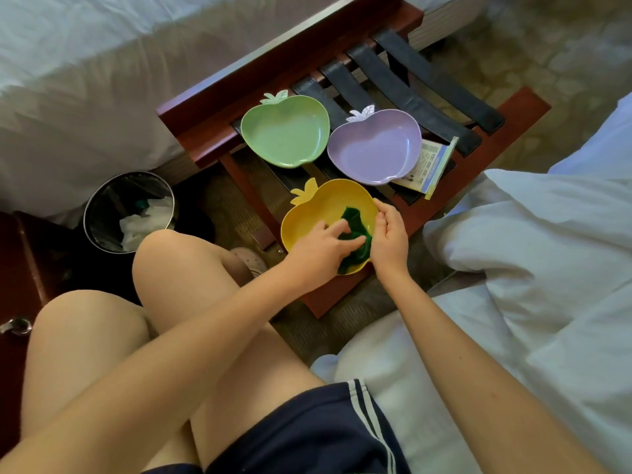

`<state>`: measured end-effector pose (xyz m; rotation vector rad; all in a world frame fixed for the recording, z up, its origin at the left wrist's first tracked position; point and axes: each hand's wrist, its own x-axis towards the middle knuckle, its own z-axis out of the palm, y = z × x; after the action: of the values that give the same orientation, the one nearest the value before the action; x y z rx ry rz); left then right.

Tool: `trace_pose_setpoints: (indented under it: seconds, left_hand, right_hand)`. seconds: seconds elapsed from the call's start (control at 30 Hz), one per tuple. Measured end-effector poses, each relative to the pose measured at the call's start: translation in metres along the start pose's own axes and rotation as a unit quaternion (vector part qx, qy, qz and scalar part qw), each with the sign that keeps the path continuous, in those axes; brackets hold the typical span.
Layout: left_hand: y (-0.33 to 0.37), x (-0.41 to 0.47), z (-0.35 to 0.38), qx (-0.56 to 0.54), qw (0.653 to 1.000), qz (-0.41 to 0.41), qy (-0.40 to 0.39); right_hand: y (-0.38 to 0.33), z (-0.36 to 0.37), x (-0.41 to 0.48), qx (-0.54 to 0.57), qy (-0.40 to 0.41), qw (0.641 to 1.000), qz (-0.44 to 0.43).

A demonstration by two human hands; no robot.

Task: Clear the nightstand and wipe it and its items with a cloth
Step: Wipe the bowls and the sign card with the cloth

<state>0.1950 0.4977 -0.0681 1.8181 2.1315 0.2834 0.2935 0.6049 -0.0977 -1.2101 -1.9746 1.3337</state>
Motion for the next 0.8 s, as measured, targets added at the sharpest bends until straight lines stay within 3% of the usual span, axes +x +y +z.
trace_pose_setpoints:
  seconds: [0.1, 0.33, 0.5, 0.57, 0.67, 0.8]
  left_hand:
    - [-0.022, -0.006, -0.011, 0.022, 1.0, -0.015, -0.011]
    - [-0.002, 0.029, -0.007, 0.045, 0.969, -0.236, 0.063]
    - [0.031, 0.075, -0.006, -0.027, 0.924, -0.37, 0.098]
    - [0.029, 0.072, -0.002, -0.038, 0.933, -0.343, 0.107]
    - [0.021, 0.053, 0.004, -0.037, 0.969, -0.224, 0.103]
    - [0.005, 0.038, -0.003, -0.051, 0.992, -0.105, 0.047]
  right_hand:
    - [0.001, -0.001, 0.0, 0.003, -0.002, 1.0, -0.017]
    - [-0.003, -0.001, -0.002, 0.023, -0.017, 1.0, 0.003]
    - [-0.003, -0.001, 0.004, 0.02, -0.019, 1.0, 0.014]
    - [-0.003, -0.001, 0.005, 0.024, -0.013, 1.0, 0.013]
    - [-0.003, 0.001, 0.006, 0.034, -0.015, 0.999, 0.024]
    - [-0.004, -0.003, 0.008, 0.073, -0.035, 0.995, 0.056]
